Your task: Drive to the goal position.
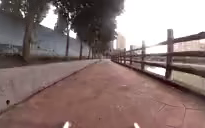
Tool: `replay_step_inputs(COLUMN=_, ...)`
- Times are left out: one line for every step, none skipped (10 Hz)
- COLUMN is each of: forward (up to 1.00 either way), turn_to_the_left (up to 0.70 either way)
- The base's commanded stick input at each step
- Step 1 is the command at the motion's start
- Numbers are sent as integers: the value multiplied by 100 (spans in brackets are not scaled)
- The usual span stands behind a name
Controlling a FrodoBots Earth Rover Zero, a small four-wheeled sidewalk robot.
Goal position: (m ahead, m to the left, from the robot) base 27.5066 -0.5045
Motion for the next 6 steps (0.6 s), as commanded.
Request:
replay_step_inputs(forward=70, turn_to_the_left=0)
replay_step_inputs(forward=70, turn_to_the_left=0)
replay_step_inputs(forward=70, turn_to_the_left=0)
replay_step_inputs(forward=70, turn_to_the_left=0)
replay_step_inputs(forward=70, turn_to_the_left=0)
replay_step_inputs(forward=70, turn_to_the_left=0)
